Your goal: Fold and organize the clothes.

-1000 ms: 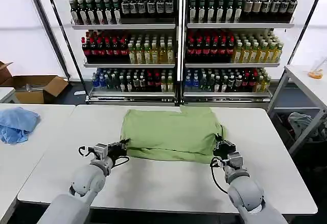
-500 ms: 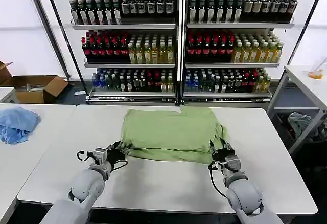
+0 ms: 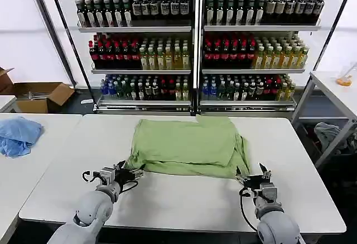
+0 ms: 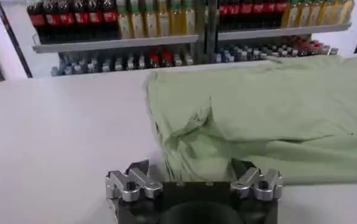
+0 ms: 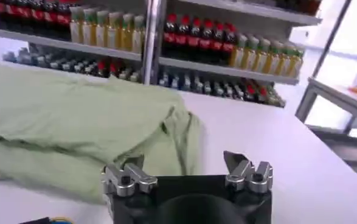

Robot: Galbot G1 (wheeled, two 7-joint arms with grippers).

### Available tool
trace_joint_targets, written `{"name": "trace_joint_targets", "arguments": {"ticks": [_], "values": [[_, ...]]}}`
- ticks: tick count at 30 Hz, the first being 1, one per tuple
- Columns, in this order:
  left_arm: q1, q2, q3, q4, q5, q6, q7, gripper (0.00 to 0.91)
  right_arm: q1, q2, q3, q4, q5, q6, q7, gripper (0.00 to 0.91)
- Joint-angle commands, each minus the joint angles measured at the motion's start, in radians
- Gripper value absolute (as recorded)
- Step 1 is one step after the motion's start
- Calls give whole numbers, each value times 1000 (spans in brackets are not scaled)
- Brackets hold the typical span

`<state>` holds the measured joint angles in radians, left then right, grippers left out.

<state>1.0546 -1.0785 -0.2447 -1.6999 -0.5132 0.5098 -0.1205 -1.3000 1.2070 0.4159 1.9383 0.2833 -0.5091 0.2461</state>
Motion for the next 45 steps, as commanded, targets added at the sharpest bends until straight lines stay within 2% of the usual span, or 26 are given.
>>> {"name": "trace_joint_targets", "arguments": {"ticks": [1, 2, 3, 17, 22, 32, 36, 45], "values": [[3, 3, 2, 13, -3, -8, -2, 20, 17, 13, 6, -65, 87, -17, 0, 191], [3, 3, 3, 13, -3, -9, -2, 20, 23, 15, 1, -76, 94, -13, 1, 60], [3, 3, 4, 15, -3, -10, -1, 20, 31, 16, -5, -90, 95, -9, 1, 0], [10, -12, 10, 5, 3, -19, 19, 20, 37, 13, -26, -99, 103, 4, -8, 0], [51, -2, -8, -55, -10, -17, 24, 30, 13, 7, -17, -72, 102, 19, -7, 0], [248, 14, -82, -250, -18, -4, 23, 20, -172, -14, 36, 126, 91, 19, 0, 0], [355, 19, -109, -341, 18, -11, 37, 20, -274, -7, 34, 202, 46, 55, 15, 0], [549, 9, -149, -485, 97, -23, 46, 20, -485, -8, 58, 358, -18, 70, 15, 0]]}}
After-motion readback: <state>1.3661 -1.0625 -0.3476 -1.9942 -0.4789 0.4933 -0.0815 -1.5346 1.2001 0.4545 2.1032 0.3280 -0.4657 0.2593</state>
